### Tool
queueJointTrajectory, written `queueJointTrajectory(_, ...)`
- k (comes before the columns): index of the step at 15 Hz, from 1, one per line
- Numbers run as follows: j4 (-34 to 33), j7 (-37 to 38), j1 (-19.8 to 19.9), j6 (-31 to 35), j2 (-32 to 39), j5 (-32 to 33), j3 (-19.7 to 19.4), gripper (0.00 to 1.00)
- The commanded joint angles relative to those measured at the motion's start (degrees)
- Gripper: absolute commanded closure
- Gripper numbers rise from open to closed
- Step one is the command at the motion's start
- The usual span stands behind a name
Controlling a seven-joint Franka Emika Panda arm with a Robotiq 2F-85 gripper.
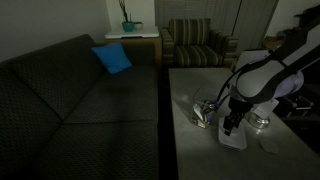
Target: Pick up the lid and close the container
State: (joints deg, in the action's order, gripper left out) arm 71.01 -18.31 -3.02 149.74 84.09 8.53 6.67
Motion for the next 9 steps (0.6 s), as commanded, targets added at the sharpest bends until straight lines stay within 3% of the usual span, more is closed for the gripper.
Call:
queueJointTrajectory(1, 1.2, 0.6, -0.1, 1.9, -0.1, -0.4, -0.8, 0.54)
queueJointTrajectory(4, -0.3, 0.7, -0.1, 1.4, 0.9, -0.4, -0.8, 0.71)
queueJointTrajectory(9, -0.6, 2.2, -1.2, 1.8, 0.7, 0.3, -2.5, 0.71)
